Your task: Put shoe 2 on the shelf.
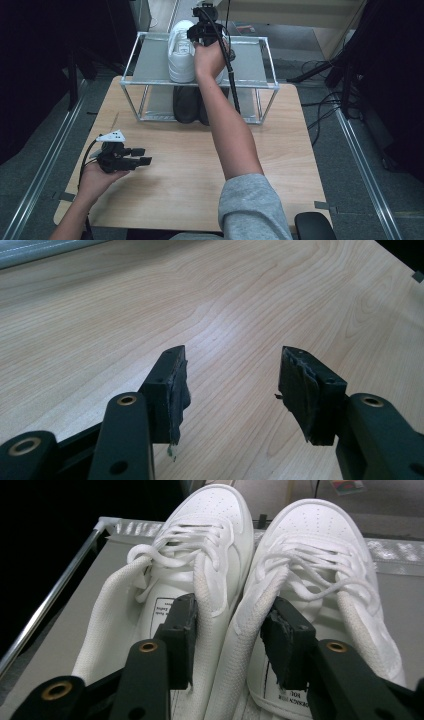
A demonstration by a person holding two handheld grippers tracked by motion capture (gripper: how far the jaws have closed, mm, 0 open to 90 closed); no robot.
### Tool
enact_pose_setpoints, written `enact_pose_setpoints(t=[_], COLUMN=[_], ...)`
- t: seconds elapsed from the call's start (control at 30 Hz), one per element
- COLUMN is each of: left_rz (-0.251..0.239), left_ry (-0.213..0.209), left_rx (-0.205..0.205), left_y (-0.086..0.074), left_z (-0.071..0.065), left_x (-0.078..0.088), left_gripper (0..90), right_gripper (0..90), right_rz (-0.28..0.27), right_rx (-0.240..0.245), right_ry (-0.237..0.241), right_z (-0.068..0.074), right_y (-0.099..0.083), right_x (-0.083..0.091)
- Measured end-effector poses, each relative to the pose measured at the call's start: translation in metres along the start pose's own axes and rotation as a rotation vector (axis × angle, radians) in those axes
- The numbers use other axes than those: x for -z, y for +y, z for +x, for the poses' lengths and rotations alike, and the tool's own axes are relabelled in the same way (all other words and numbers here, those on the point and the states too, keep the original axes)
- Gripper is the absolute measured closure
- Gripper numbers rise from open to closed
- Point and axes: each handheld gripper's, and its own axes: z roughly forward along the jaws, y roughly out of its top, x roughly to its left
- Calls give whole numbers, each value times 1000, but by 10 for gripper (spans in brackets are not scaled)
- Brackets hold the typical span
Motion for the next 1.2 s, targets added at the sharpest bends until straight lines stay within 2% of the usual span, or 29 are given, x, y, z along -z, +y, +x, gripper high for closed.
enact_pose_setpoints(t=[0.17, 0.3, 0.4, 0.47, 0.63, 0.67, 0.73, 0.9, 0.97, 1.0, 1.03, 1.07, 1.1, 1.2], left_rz=[-1, 5, 11, 11, 23, 27, 36, 47, 43, 45, 51, 62, 59, 62], left_ry=[-2, -9, -11, -10, -18, -18, -28, -40, -39, -45, -45, -45, -47, -55], left_rx=[-2, -7, -10, -13, -18, -19, -16, -23, -22, -22, -19, -23, -22, -42], left_y=[1, 3, 4, 5, 8, 9, 9, 10, 11, 11, 11, 13, 13, 16], left_z=[0, 1, 0, 0, 0, 0, 0, -1, -1, 0, 0, 0, -1, -2], left_x=[-2, -4, -6, -7, -11, -12, -15, -21, -23, -23, -24, -25, -25, -28], left_gripper=[453, 452, 452, 452, 451, 448, 447, 439, 433, 430, 429, 429, 429, 425], right_gripper=[548, 537, 516, 499, 492, 488, 492, 482, 464, 427, 406, 406, 405, 391], right_rz=[-8, -7, -41, -27, 4, 9, 15, 16, 7, -8, -6, -6, -1, -1], right_rx=[20, 24, 33, 48, 90, 86, 86, 175, 203, 223, 218, 218, 206, 235], right_ry=[8, 35, 60, 97, 156, 195, 213, 213, 230, 262, 297, 297, 326, 332], right_z=[-2, -8, -12, -15, -21, -23, -23, -23, -23, -24, -25, -25, -26, -27], right_y=[0, 0, -1, -2, -6, -7, -8, -11, -14, -17, -18, -18, -19, -23], right_x=[3, 6, 11, 12, 14, 15, 15, 20, 22, 24, 24, 24, 24, 28])
